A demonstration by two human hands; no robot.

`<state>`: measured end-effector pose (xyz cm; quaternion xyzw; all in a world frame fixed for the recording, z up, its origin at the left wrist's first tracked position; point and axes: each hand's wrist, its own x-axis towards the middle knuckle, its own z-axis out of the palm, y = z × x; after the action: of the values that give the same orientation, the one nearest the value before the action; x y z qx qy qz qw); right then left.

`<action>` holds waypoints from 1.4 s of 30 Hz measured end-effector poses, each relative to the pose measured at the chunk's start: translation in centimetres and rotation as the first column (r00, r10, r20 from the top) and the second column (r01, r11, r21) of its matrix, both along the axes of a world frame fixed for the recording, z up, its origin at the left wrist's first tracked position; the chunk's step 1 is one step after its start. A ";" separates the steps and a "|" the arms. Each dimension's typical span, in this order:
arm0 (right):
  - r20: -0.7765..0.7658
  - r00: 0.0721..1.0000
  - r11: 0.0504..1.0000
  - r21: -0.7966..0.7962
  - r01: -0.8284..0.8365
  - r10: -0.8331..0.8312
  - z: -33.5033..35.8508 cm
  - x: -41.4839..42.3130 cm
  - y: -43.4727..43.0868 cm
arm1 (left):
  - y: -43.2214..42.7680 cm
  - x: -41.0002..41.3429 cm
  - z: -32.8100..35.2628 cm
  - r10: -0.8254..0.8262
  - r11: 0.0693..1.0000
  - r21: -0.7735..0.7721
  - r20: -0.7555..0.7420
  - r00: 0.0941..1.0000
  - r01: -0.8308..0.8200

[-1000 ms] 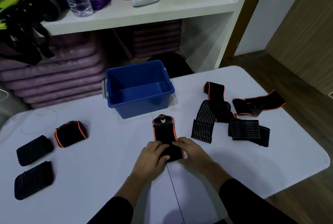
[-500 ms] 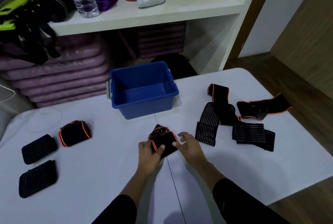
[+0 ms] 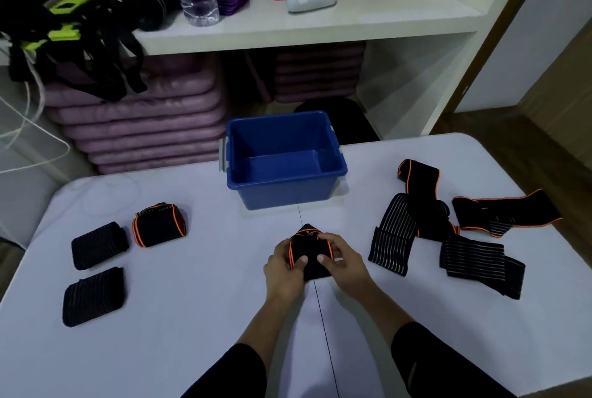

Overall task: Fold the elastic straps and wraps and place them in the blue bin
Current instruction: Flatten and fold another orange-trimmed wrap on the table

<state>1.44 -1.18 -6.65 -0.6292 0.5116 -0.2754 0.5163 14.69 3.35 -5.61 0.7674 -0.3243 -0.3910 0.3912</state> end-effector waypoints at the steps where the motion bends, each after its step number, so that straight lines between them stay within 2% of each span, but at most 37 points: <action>1: 0.012 1.000 1.000 0.000 0.010 -0.010 0.1 0.4 0.1 | 0.2 0.2 0.4 0.013 1.000 -0.027 -0.016 1.000 -0.013; 3: 0.040 0.999 1.000 -0.016 0.006 -0.006 0.4 1.8 0.3 | 1.0 1.3 0.9 0.049 0.995 -0.086 -0.051 0.997 -0.054; 8: 0.104 0.980 0.986 -0.040 -0.164 0.167 1.7 8.6 0.4 | 2.9 7.1 2.0 0.205 0.962 -0.169 -0.084 0.975 -0.217; 12: 0.099 0.954 0.959 -0.070 -0.276 0.282 1.6 15.5 1.4 | 5.3 13.0 2.4 0.325 0.928 -0.192 0.001 0.946 -0.318; 16: 0.084 0.927 0.931 -0.032 -0.364 0.365 0.2 21.2 3.4 | 7.7 17.6 1.9 0.432 0.896 -0.142 0.050 0.901 -0.422; 19: 0.050 0.915 0.916 -0.058 -0.397 0.400 -1.3 23.5 4.7 | 8.9 19.4 1.3 0.475 0.880 -0.102 0.156 0.866 -0.464; 23: 0.065 0.916 0.910 -0.164 -0.381 0.396 -2.4 24.0 5.3 | 9.3 20.0 0.4 0.430 0.902 -0.147 0.383 0.817 -0.406; 25: 0.047 0.911 0.895 -0.215 -0.391 0.409 -2.7 23.9 5.7 | 9.6 19.8 0.2 0.385 0.923 -0.171 0.439 0.812 -0.345; 29: -0.008 0.915 0.885 -0.250 -0.393 0.404 -2.8 23.9 5.9 | 10.7 19.2 0.1 0.337 0.942 -0.161 0.459 0.822 -0.296; 35: -0.059 0.855 0.830 -0.213 -0.515 0.515 -1.7 23.6 5.5 | 11.6 18.4 -0.2 0.340 0.940 -0.148 0.485 0.806 -0.307; 42: -0.095 0.870 0.846 -0.204 -0.492 0.484 -1.8 22.7 5.6 | 11.6 19.0 -0.3 0.287 0.954 -0.102 0.572 0.768 -0.281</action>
<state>24.13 4.38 -8.46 -0.7973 0.3113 -0.1777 0.4856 33.64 14.92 -5.91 0.8878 -0.3104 -0.0729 0.3319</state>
